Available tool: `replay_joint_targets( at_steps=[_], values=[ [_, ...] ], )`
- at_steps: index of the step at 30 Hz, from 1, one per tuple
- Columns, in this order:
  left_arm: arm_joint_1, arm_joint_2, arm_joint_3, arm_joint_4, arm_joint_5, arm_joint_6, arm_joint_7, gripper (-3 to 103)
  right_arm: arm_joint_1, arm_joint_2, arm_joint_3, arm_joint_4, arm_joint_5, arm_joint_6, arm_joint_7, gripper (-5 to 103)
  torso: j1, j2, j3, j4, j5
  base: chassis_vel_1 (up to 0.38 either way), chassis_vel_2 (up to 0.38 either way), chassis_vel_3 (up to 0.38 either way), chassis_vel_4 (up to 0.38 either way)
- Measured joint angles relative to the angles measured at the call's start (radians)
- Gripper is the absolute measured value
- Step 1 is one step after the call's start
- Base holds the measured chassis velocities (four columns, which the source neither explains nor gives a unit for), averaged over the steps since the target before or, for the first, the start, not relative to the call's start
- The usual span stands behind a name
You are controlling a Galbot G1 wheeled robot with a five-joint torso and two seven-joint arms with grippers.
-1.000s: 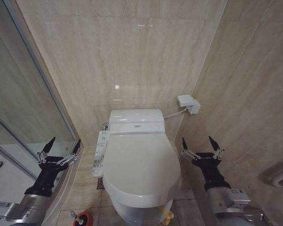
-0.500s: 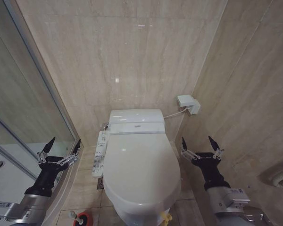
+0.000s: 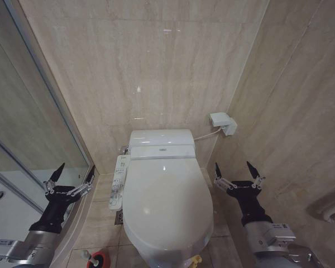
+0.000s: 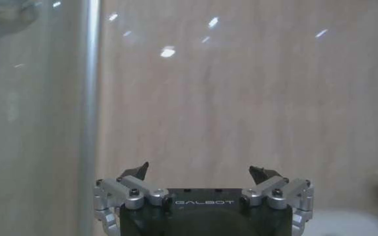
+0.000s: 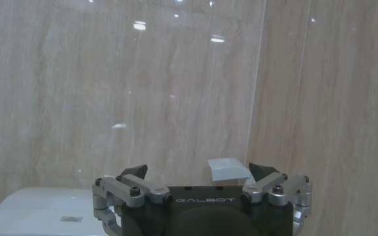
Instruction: Open the toilet lid, clean the toilet bowl with a toilet brush, close the toilet lid, and flush.
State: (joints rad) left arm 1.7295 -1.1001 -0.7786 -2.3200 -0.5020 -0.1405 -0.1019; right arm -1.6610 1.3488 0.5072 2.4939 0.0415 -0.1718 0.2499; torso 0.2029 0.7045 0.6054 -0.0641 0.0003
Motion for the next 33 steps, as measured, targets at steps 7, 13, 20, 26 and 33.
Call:
replay_joint_targets(
  at_steps=[7, 13, 20, 26, 33],
  values=[
    [-0.042, -0.075, 0.073, 0.106, 0.147, 0.083, -0.235, 100, 0.000, 0.000, 0.000, 0.000, 0.001, 0.000, 0.000, 100, 0.000, 0.000, 0.000, 0.0000, -0.0002, 0.000, 0.000, 0.000, 0.000],
    [-0.052, -0.092, 0.090, 0.131, 0.182, 0.103, -0.290, 96, 0.000, 0.000, 0.000, 0.000, 0.001, 0.000, 0.000, 100, 0.000, 0.000, 0.000, 0.0000, -0.0001, 0.000, 0.000, 0.000, 0.000],
    [-0.143, -0.033, 0.117, 0.201, 0.099, 0.059, -0.201, 92, 0.000, 0.000, 0.000, 0.000, 0.001, 0.000, 0.000, 100, 0.000, 0.000, 0.000, -0.0001, -0.0003, 0.000, 0.000, 0.000, 0.000],
    [-0.259, 0.047, 0.148, 0.286, -0.022, -0.006, -0.076, 88, 0.000, 0.000, 0.000, 0.000, 0.001, 0.000, 0.000, 100, 0.000, 0.000, 0.000, -0.0007, -0.0005, 0.000, 0.000, 0.000, 0.000],
    [-0.323, 0.122, 0.158, 0.360, -0.110, -0.025, -0.021, 89, 0.000, 0.000, 0.000, 0.000, 0.001, 0.000, 0.000, 100, 0.000, 0.000, 0.000, 0.0003, -0.0003, 0.000, 0.000, 0.000, 0.000]
  ],
)
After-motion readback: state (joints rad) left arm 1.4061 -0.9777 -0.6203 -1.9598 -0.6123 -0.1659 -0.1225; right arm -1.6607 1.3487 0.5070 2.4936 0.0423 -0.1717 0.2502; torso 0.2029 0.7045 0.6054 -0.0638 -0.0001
